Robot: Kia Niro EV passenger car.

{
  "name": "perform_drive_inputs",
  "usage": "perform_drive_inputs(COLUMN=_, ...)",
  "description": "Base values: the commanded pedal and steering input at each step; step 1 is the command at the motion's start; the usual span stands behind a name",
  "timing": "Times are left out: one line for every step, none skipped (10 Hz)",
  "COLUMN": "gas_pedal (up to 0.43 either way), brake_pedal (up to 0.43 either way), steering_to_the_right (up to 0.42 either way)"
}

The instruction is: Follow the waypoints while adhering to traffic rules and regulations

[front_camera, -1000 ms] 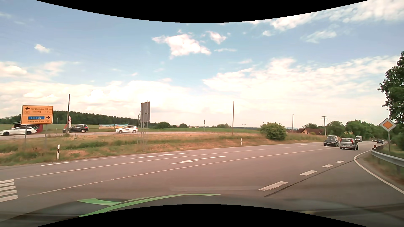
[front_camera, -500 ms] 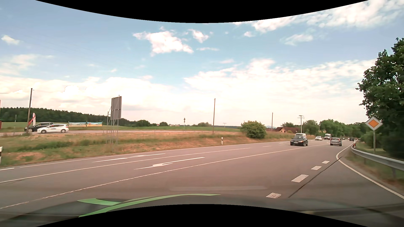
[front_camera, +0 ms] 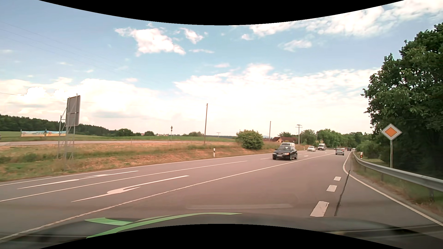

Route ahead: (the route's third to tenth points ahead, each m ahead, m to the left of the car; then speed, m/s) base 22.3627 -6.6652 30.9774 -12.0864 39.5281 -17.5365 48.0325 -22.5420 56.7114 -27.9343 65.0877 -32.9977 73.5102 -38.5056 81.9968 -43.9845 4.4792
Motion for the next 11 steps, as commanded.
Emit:
perform_drive_inputs(gas_pedal=0.268, brake_pedal=0.000, steering_to_the_right=0.289)
perform_drive_inputs(gas_pedal=0.268, brake_pedal=0.000, steering_to_the_right=0.285)
perform_drive_inputs(gas_pedal=0.268, brake_pedal=0.000, steering_to_the_right=0.276)
perform_drive_inputs(gas_pedal=0.287, brake_pedal=0.000, steering_to_the_right=0.264)
perform_drive_inputs(gas_pedal=0.299, brake_pedal=0.000, steering_to_the_right=0.253)
perform_drive_inputs(gas_pedal=0.299, brake_pedal=0.000, steering_to_the_right=0.234)
perform_drive_inputs(gas_pedal=0.299, brake_pedal=0.000, steering_to_the_right=0.223)
perform_drive_inputs(gas_pedal=0.299, brake_pedal=0.000, steering_to_the_right=0.216)
perform_drive_inputs(gas_pedal=0.299, brake_pedal=0.000, steering_to_the_right=0.197)
perform_drive_inputs(gas_pedal=0.299, brake_pedal=0.000, steering_to_the_right=0.175)
perform_drive_inputs(gas_pedal=0.299, brake_pedal=0.000, steering_to_the_right=0.153)
